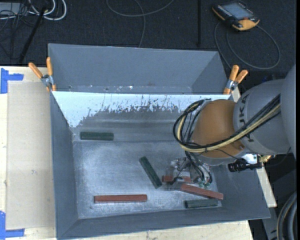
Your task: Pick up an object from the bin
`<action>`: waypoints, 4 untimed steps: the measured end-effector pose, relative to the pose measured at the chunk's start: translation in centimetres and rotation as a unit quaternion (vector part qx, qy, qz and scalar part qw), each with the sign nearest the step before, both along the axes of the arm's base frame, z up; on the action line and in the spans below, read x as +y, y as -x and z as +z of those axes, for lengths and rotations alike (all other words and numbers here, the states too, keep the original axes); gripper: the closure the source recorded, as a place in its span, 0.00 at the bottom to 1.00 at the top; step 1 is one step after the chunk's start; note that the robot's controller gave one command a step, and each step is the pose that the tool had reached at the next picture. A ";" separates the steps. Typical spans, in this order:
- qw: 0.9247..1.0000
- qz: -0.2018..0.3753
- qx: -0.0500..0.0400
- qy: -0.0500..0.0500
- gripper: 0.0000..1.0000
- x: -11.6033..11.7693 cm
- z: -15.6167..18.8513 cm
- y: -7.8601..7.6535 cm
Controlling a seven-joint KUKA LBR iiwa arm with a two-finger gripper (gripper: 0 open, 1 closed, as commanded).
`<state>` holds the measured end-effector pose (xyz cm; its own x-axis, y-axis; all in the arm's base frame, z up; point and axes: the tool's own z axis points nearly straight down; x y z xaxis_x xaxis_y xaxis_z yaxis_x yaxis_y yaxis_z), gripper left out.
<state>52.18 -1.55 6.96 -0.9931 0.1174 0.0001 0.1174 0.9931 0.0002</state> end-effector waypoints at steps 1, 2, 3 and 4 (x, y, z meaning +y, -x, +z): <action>1.000 0.000 0.000 0.000 1.00 0.0 0.0 0.0; 1.000 -0.006 -0.001 0.000 1.00 1.2 14.9 -1.1; 1.000 -0.005 0.000 0.000 0.00 1.2 14.9 -1.0; 1.000 -0.005 0.000 0.000 0.00 1.2 14.9 -1.0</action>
Offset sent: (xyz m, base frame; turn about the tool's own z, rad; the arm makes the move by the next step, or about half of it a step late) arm 0.0100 0.0120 0.1490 0.0144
